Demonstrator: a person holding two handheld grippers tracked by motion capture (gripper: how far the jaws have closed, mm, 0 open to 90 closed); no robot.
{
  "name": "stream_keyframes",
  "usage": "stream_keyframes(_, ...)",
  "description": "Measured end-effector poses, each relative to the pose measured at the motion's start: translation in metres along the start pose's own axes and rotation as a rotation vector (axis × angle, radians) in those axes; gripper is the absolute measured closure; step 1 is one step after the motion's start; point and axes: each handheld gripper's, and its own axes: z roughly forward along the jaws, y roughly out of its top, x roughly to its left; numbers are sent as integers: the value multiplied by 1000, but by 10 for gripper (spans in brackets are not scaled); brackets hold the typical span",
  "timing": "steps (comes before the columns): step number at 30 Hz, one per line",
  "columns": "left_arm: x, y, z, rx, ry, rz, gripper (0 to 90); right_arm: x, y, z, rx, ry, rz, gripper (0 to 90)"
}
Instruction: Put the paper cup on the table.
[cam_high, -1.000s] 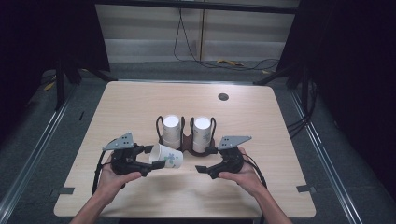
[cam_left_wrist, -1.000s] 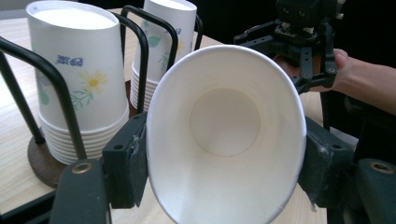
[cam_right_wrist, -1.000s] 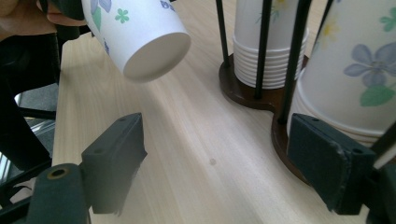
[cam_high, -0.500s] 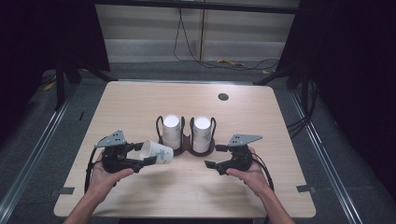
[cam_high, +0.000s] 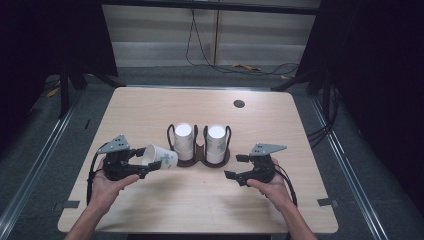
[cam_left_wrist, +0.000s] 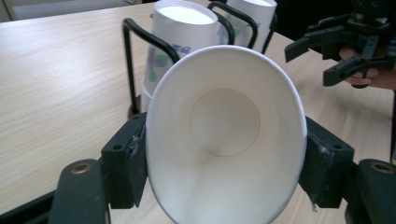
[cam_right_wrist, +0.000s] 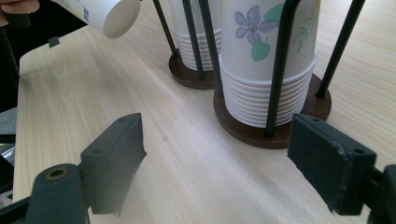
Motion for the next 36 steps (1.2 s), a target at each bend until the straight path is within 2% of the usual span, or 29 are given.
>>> stream_keyframes(8, 4, 7, -6, -18, 51, 13, 282, -4, -1, -1, -11, -24, 5, 178)
stream_keyframes(13, 10, 10, -14, -40, 80, -8, 286, -5, -3, -6, -17, -55, 11, 173)
stream_keyframes(16, 15, 10, -17, -38, 101, -28, 286, -4, -3, -4, -22, -55, 8, 174)
stream_keyframes(21, 29, 12, -19, 7, 161, -51, 280, -3, -3, 0, -8, -54, 9, 174)
stream_keyframes(24, 36, 11, -16, 35, 158, -57, 270, -3, -3, 0, -5, -53, 10, 175)
stream_keyframes(28, 43, 12, -14, 63, 179, -69, 268, -3, -4, -1, -2, -51, 11, 180)
stream_keyframes(36, 48, 15, -8, 139, 226, -49, 265, -2, -5, 1, 11, -37, 6, 180)
